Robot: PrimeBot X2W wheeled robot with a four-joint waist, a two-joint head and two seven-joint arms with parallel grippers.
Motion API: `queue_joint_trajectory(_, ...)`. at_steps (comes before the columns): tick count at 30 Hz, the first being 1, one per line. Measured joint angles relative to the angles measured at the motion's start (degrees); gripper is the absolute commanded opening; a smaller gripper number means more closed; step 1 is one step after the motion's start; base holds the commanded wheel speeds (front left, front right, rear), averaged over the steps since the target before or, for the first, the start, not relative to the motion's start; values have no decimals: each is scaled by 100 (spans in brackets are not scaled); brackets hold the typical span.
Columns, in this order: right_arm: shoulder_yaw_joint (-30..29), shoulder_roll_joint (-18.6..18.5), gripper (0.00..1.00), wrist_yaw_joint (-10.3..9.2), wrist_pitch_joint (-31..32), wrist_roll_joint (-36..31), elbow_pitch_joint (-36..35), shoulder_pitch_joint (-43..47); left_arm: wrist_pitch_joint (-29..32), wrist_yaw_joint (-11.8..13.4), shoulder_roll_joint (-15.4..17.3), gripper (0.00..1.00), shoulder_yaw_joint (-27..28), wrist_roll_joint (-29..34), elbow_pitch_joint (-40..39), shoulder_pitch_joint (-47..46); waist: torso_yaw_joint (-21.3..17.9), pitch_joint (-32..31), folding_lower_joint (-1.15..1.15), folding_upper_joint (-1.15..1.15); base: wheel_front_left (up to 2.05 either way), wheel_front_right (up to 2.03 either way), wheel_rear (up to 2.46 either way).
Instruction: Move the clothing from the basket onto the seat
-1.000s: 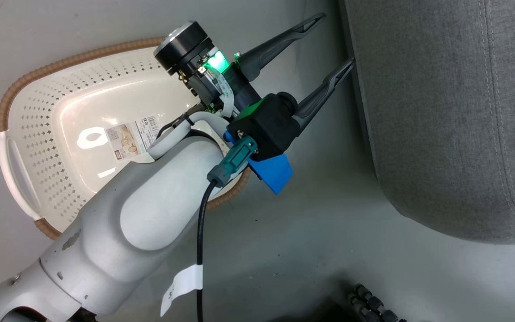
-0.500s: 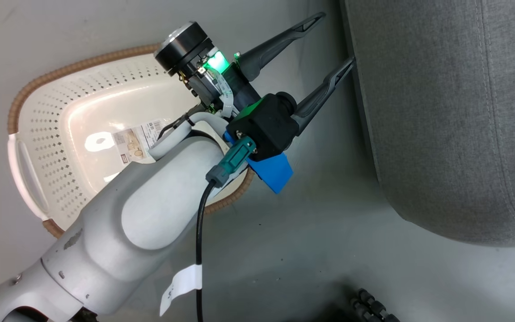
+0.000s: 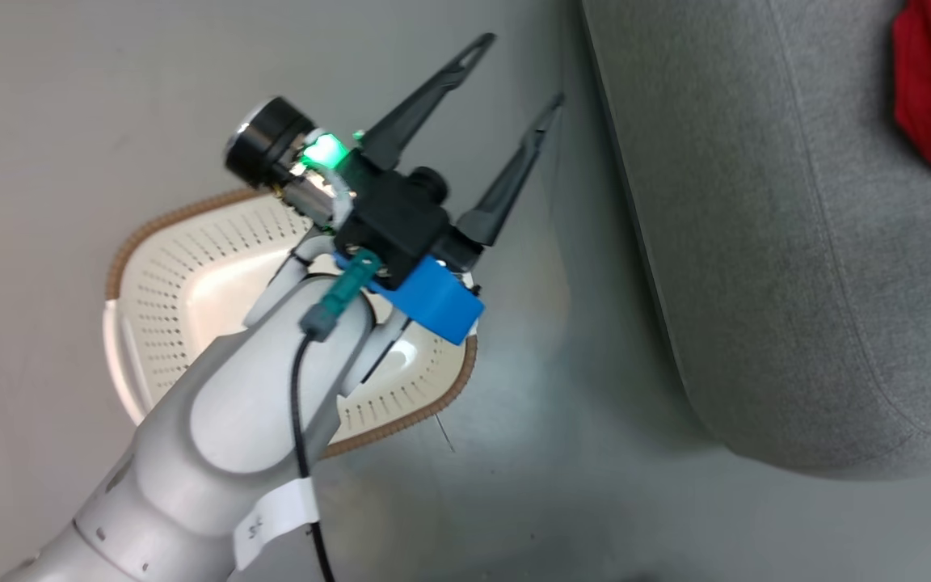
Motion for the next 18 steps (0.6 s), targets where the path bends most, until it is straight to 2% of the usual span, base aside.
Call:
queue_joint_trajectory(9,1031,175,100,0,-1,-2,-414,409,-1,255,5,100,975,-115,-334,834,302,-892,0,0,0,0,0)
queue_joint_trajectory(18,1946,475,100,0,-1,49,-222,604,-1,269,-190,100,2009,-77,-424,1716,699,-1667,0,0,0,0,0)
